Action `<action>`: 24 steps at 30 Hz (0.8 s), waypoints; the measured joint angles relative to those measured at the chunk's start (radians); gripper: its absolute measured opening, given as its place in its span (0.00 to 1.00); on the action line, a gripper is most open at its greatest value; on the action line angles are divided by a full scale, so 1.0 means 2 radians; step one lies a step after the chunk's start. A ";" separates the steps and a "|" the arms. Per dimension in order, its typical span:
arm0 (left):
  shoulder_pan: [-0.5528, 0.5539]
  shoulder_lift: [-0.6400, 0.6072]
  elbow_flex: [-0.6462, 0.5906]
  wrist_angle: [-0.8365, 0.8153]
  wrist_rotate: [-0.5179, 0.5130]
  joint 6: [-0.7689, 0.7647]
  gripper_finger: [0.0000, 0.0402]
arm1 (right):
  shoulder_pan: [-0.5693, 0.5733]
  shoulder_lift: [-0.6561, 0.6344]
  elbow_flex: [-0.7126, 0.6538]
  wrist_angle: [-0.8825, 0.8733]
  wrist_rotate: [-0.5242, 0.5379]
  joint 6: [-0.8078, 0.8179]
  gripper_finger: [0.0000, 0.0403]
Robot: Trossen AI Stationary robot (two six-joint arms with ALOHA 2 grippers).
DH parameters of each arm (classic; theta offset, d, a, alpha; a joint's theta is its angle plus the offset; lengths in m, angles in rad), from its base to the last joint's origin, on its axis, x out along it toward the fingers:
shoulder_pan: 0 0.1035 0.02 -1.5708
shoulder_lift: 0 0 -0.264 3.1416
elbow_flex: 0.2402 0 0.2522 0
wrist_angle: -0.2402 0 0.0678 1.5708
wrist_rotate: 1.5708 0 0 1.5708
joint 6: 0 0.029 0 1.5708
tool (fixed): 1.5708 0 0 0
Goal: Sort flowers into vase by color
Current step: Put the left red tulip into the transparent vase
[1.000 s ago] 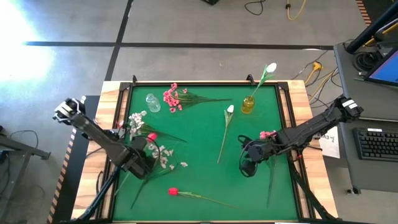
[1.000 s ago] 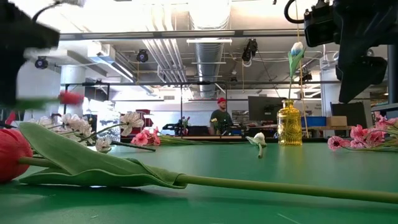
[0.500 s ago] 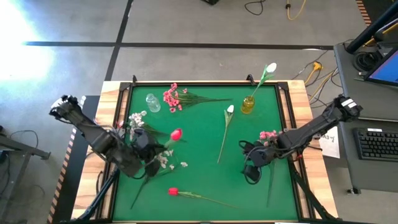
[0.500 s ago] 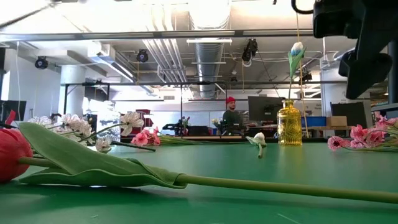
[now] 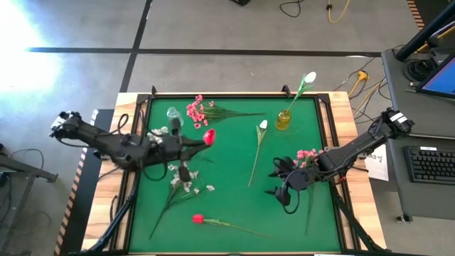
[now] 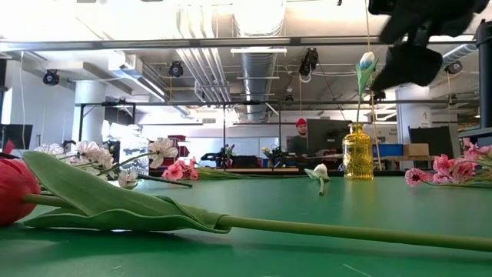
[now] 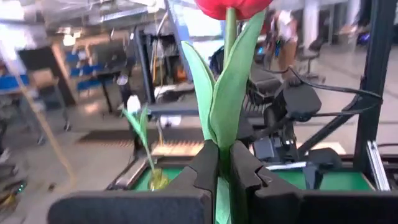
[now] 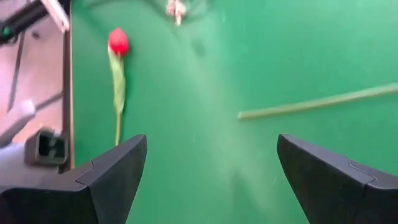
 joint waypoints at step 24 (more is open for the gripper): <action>0.213 -0.287 -0.249 0.082 -0.017 0.008 0.00 | -0.032 0.000 0.000 0.056 0.099 -0.050 0.87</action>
